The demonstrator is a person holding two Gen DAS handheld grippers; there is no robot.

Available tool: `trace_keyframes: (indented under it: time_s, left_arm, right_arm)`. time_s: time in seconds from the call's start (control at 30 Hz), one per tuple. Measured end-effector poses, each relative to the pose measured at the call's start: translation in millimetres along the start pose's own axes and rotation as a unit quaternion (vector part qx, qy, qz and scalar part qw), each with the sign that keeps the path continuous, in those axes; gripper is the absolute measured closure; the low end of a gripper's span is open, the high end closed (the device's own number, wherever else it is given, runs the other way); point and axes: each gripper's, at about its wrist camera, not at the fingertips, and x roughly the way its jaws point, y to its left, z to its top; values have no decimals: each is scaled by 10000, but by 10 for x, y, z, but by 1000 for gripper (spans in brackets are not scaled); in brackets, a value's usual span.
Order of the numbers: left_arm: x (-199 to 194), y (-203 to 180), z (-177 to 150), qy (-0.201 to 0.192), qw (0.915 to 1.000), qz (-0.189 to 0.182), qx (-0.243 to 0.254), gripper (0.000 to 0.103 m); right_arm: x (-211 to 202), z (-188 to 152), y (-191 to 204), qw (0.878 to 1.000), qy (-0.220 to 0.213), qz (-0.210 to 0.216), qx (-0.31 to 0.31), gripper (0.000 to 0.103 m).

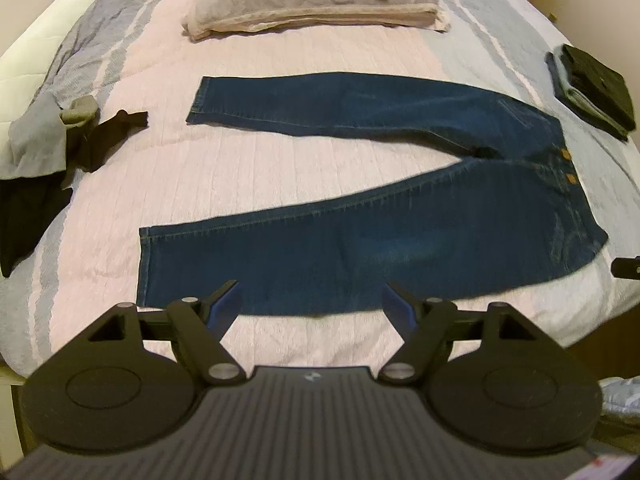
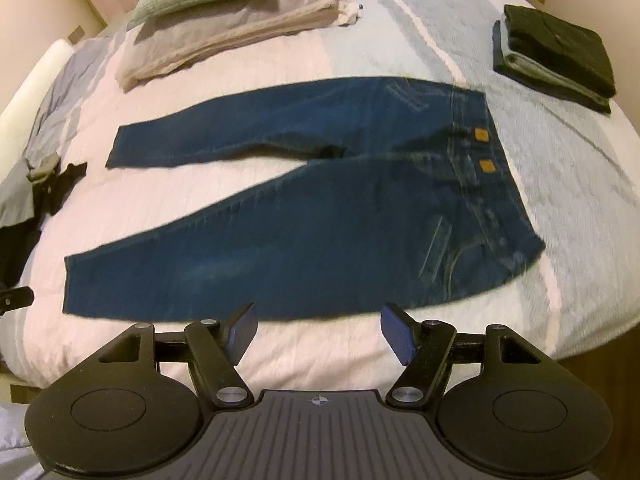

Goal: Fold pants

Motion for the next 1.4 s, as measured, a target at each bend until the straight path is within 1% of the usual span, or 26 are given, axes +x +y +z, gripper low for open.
trace_keyframes:
  time_s: [0.07, 0.17, 0.33, 0.43, 0.57, 0.73, 0.8, 0.83, 0.93, 1.0, 1.07, 1.13, 1.17, 1.23, 1.3, 1.37, 1.4]
  left_arm:
    - [60, -25, 91, 0, 9999, 80, -72, 29]
    - [213, -77, 243, 86, 9998, 100, -137, 28]
    - [525, -175, 480, 203, 9994, 195, -205, 28]
    - [716, -234, 602, 200, 9994, 233, -179, 28]
    - [1016, -291, 778, 99, 9996, 278, -46, 28]
    - [1543, -313, 1076, -25, 9998, 61, 167, 29]
    - [1768, -321, 1227, -106, 9996, -28, 255, 29]
    - [1867, -337, 1312, -133, 9994, -50, 311, 29]
    - [2186, -403, 1598, -392, 9970, -231, 619, 30]
    - [2451, -450, 1824, -612, 9928, -472, 916, 30]
    - [2760, -506, 2058, -773, 9865, -678, 1273, 33]
    - [3042, -565, 2294, -830, 9803, -771, 1617, 46]
    - [3193, -594, 2444, -892, 9759, -841, 1804, 47]
    - [3386, -655, 2667, -1054, 9692, -862, 2052, 48]
    - [3576, -697, 2898, -1170, 9596, -994, 2360, 48]
    - [3766, -751, 3092, -1204, 9490, -1005, 2734, 48]
    - [3861, -760, 3168, -1146, 9445, -1000, 2911, 48]
  right_arm:
    - [81, 134, -64, 10000, 15, -36, -39, 38]
    - [210, 352, -206, 10000, 21, 1, -50, 37]
    - [497, 677, -487, 9998, 172, -24, -117, 38]
    - [682, 853, -714, 9995, 257, -89, -134, 38]
    - [940, 1080, -1067, 9993, 264, -162, -210, 38]
    - [1294, 1437, -1487, 9981, 220, -359, -448, 38]
    - [1407, 1595, -1616, 9978, 92, -400, -524, 38]
    - [1462, 1679, -1674, 9978, 37, -402, -530, 38]
    - [1684, 1935, -1818, 9982, -146, -239, -539, 38]
    - [1940, 2111, -1882, 9982, -207, -127, -542, 38]
    - [2254, 2296, -1917, 9982, -165, -8, -584, 38]
    - [2495, 2481, -1901, 9962, -265, 169, -808, 38]
    - [2584, 2579, -1895, 9945, -344, 228, -959, 38]
    - [2741, 2810, -1855, 9893, -495, 374, -1324, 39]
    - [2866, 3037, -1818, 9833, -624, 475, -1645, 39]
    - [3003, 3216, -1818, 9790, -600, 606, -1854, 39]
    - [3085, 3311, -1812, 9768, -535, 657, -1965, 39]
